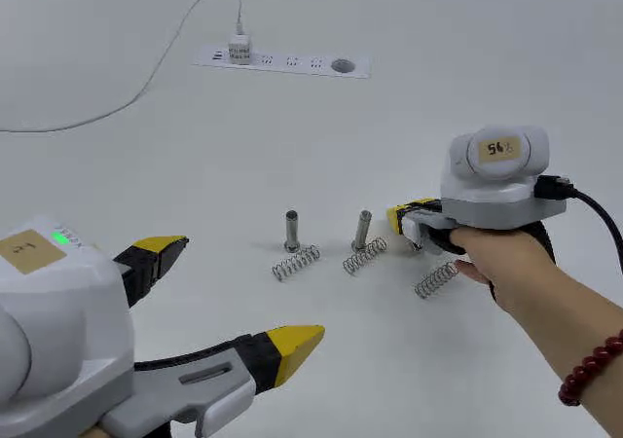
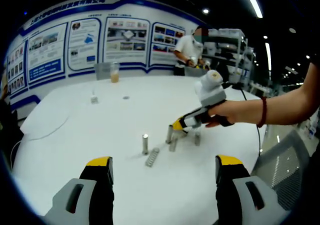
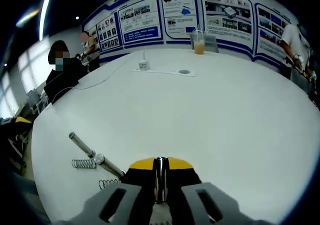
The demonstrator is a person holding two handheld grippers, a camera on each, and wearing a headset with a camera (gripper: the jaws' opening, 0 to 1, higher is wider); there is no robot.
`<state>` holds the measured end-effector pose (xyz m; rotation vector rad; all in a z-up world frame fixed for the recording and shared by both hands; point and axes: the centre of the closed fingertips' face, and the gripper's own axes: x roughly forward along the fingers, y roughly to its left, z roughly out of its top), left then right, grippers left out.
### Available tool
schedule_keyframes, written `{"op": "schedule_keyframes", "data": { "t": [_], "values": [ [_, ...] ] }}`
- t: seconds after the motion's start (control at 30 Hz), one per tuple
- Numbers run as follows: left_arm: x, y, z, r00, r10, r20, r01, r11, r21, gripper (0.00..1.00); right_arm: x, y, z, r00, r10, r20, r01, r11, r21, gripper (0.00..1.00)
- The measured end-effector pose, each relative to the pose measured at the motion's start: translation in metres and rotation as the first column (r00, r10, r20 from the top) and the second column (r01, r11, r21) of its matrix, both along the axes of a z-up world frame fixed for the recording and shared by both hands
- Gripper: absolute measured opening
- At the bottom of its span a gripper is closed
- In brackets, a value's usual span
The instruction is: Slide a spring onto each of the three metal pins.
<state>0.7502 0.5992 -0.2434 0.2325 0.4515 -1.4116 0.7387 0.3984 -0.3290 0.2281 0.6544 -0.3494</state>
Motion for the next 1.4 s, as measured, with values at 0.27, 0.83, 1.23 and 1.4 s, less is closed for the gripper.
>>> {"op": "schedule_keyframes", "data": {
  "t": [0.27,0.83,1.23,1.4],
  "values": [
    [0.001,0.001,0.004,1.000,0.007,0.008,-0.007,1.000,-0.013,0.86,-0.007,-0.002,0.017,0.999,0.018,0.040,-0.017,0.999,-0.039,0.08],
    [-0.004,0.003,0.012,1.000,-0.006,0.028,0.007,1.000,-0.030,0.84,-0.027,0.004,0.030,0.999,0.019,0.040,-0.015,0.996,-0.091,0.08],
    [-0.005,0.005,0.013,0.999,-0.007,0.033,0.008,1.000,-0.028,0.83,-0.037,0.008,0.030,0.999,0.020,0.030,-0.016,0.994,-0.108,0.08],
    [-0.004,0.007,0.014,0.999,-0.003,0.046,0.004,1.000,-0.027,0.83,-0.042,0.007,0.030,1.000,0.003,0.030,0.000,0.995,-0.097,0.08]
  ]
}}
